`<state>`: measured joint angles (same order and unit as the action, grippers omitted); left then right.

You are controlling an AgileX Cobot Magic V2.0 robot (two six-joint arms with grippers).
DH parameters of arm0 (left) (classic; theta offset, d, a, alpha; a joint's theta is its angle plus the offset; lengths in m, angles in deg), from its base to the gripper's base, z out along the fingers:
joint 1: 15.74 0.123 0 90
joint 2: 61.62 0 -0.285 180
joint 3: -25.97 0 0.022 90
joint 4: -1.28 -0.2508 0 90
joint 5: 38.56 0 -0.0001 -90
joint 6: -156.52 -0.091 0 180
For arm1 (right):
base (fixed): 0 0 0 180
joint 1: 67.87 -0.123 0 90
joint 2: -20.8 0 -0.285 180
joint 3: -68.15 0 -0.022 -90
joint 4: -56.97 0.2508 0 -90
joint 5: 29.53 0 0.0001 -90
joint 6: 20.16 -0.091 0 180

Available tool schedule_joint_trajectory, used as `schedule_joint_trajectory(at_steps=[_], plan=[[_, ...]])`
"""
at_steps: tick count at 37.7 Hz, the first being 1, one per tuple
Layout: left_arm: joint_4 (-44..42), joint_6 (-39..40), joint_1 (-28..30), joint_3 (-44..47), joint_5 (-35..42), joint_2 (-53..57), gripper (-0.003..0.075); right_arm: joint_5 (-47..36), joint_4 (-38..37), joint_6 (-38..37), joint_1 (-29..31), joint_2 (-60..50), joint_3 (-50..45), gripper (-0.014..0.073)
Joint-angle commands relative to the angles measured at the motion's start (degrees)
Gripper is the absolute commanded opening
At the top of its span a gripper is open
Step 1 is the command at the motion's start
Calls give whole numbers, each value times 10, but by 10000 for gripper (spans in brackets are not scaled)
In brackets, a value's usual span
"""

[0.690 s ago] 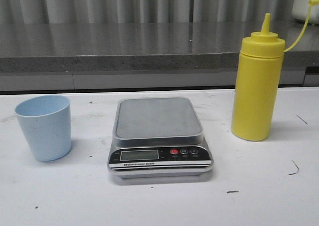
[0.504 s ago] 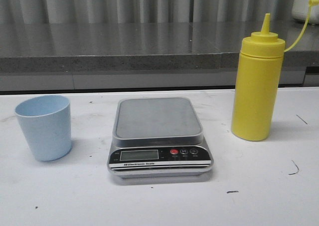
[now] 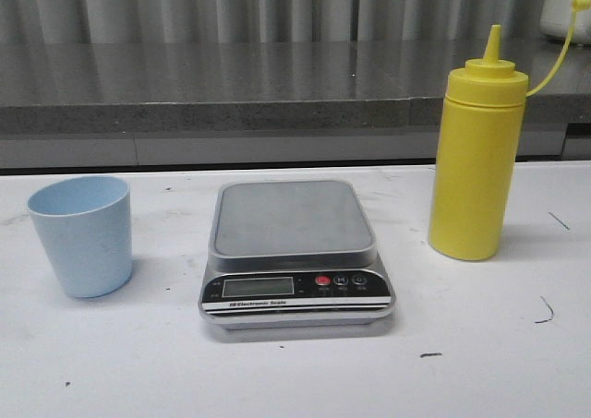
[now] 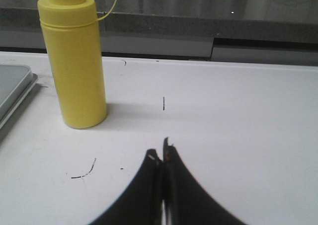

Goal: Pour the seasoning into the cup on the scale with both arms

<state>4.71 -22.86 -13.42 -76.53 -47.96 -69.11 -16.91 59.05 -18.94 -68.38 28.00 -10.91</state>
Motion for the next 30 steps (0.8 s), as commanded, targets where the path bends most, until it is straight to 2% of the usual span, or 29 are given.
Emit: schedule_joint_trajectory(at_steps=[1, 15, 25, 30], plan=[[6, 5, -5, 14, 51, 9, -20, -60, -2, 2, 2, -10, 7, -69], [6, 5, -5, 14, 56, 9, -20, -74, -2, 2, 2, -10, 7, -69], [6, 5, -5, 14, 114, 9, -20, -198, -2, 2, 2, -10, 7, -69], [6, 5, -4, 13, 178, 9, -20, -230, -2, 2, 2, -10, 15, -69]])
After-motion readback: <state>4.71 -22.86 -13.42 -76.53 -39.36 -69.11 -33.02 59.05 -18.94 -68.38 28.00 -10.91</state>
